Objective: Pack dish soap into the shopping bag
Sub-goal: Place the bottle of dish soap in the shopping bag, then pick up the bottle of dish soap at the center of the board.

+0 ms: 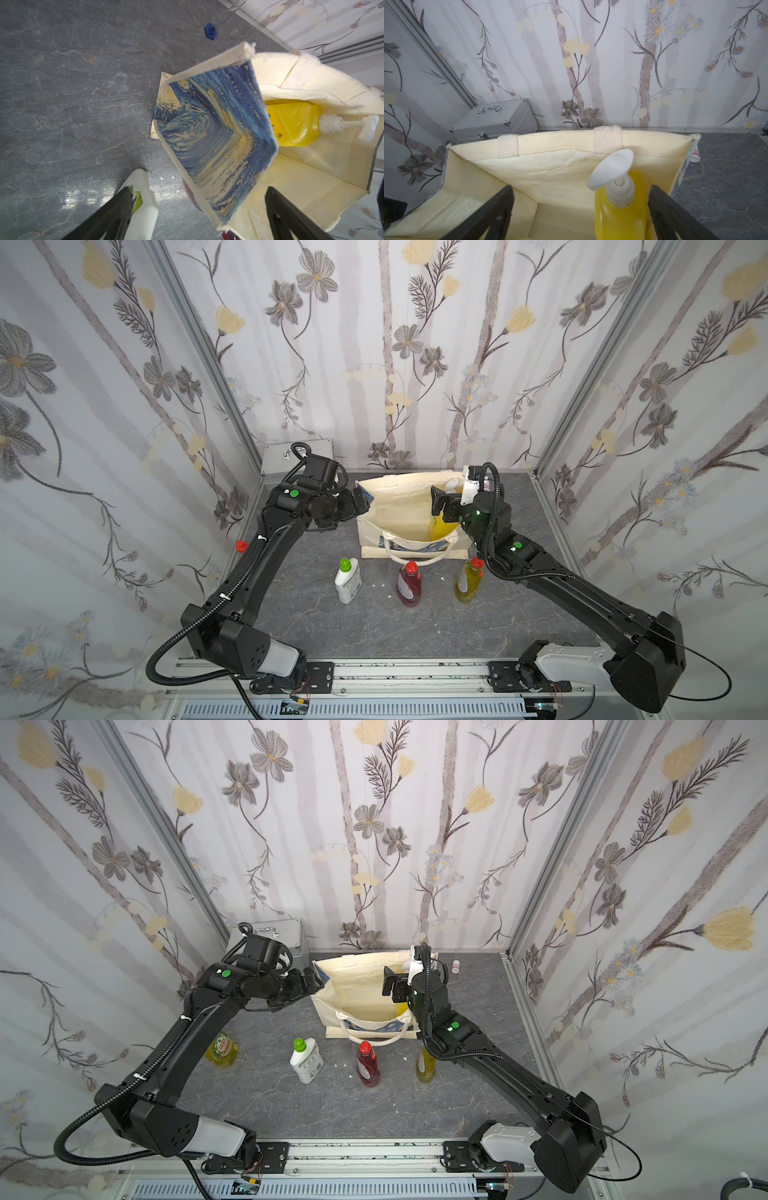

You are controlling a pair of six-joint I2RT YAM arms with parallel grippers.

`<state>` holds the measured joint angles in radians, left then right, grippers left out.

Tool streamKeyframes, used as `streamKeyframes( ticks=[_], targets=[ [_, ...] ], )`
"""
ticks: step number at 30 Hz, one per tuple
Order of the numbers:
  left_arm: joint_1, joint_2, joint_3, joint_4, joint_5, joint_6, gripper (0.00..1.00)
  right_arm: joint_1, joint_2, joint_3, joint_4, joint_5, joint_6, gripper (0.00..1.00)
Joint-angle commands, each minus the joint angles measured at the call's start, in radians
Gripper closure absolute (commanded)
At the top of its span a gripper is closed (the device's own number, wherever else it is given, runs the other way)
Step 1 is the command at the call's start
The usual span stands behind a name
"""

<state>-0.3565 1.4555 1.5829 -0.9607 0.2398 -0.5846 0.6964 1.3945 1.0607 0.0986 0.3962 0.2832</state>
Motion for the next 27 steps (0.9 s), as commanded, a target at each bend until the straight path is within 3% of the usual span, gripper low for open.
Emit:
streamKeyframes(
  ticks=[1,10,15,21,27],
  targets=[
    [0.001,0.009,0.025,0.013,-0.005,-0.016,0.0,0.002,-0.036,0.046,-0.035,0.015,-0.03,0.0],
    [0.002,0.039,0.1,-0.002,-0.012,-0.01,0.0,0.002,-0.143,0.186,-0.205,-0.011,-0.047,0.0],
    [0.002,0.008,0.1,0.005,0.003,-0.049,0.0,0.002,-0.213,0.259,-0.422,0.013,0.074,0.0],
    [-0.011,-0.089,-0.01,0.021,0.029,-0.09,0.0,0.002,-0.35,0.289,-0.678,0.029,0.299,0.0],
    [-0.011,-0.156,-0.043,-0.016,-0.007,-0.056,0.0,0.002,-0.494,0.25,-0.853,-0.062,0.43,0.0]
  ],
)
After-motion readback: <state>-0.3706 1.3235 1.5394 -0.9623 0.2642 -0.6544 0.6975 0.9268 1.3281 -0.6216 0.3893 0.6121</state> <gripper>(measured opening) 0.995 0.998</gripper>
